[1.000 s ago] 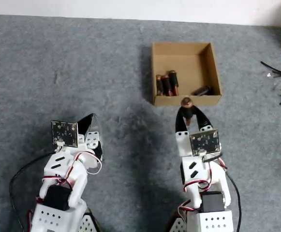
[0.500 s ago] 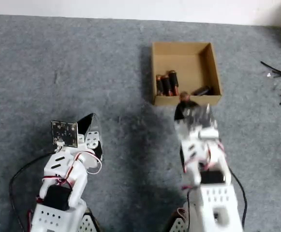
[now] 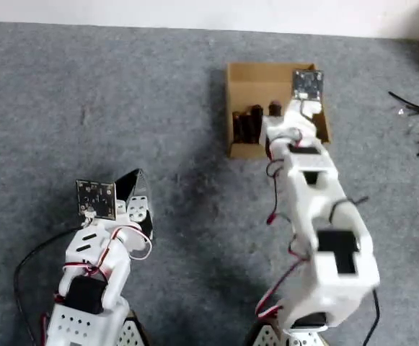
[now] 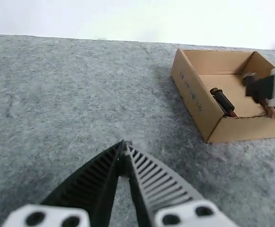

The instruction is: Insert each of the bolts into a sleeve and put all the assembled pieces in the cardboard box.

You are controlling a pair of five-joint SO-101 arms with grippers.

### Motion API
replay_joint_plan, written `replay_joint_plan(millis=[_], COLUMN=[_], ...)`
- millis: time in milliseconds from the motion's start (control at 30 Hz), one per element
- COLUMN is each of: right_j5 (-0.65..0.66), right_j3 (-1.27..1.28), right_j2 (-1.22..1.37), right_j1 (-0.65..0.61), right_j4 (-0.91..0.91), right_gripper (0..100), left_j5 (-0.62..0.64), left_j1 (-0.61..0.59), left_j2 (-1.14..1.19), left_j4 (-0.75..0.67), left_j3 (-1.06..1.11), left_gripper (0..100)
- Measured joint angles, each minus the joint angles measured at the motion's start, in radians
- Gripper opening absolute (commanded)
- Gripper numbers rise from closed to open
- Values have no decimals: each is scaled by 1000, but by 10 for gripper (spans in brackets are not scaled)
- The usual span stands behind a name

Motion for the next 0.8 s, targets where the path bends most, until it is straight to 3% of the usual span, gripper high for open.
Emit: replay_joint_plan(millis=[400,633,800], right_j5=[0,0,0], right_j3=[-103,-114,-130], right_j2=[112,110,109], right_j1=[5,5,5], right_j4=[0,-2,80], right_gripper=[15,326,348], left_j5=[0,0,0], left_j1=[0,0,0], left_j2=[0,0,0], left_j4=[0,0,0], left_j3=[0,0,0], left_gripper=[10,10,10])
